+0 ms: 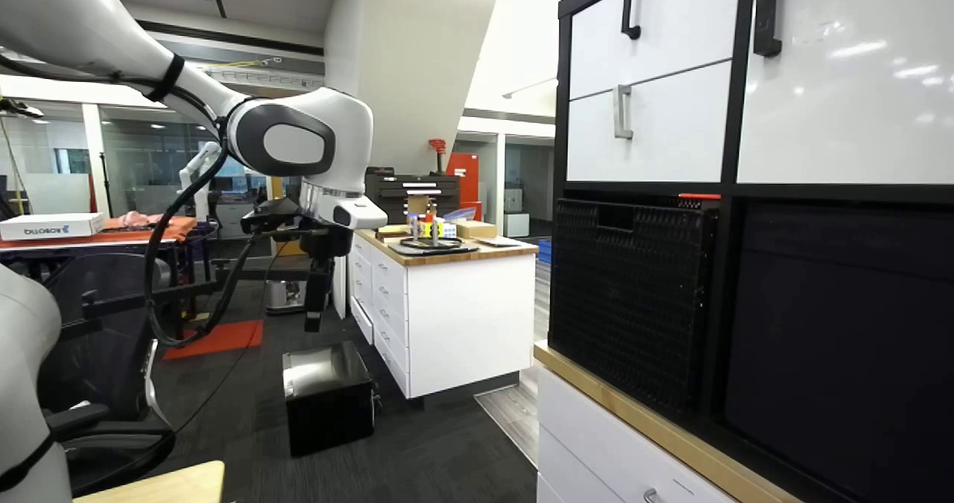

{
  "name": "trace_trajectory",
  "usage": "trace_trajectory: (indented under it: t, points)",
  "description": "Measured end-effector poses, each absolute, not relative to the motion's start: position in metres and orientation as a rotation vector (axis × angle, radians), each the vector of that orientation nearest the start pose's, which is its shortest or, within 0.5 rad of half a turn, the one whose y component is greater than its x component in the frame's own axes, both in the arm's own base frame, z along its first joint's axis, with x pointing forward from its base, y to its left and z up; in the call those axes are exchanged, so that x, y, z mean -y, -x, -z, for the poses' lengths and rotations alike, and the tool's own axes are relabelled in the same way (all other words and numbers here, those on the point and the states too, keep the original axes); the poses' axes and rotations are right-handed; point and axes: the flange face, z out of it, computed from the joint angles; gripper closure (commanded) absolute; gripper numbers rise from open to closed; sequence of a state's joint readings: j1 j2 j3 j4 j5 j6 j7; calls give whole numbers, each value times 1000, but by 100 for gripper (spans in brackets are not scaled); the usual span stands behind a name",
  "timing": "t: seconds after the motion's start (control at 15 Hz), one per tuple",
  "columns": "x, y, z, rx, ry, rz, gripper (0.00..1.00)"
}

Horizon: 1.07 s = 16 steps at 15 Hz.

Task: Pull out the black basket

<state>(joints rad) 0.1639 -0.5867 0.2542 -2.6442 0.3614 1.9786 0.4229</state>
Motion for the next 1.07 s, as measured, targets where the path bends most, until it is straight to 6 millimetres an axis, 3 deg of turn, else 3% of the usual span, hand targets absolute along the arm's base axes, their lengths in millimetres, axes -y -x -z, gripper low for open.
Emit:
trace_trajectory:
  t: [0.33,0.6,1.07]
  points:
    - [-156,-320,-416,-312,3000,-204,0]
    - [-135,-332,-418,-277,3081,-126,0]
    - [-94,-382,-438,-37,3184,136,0]
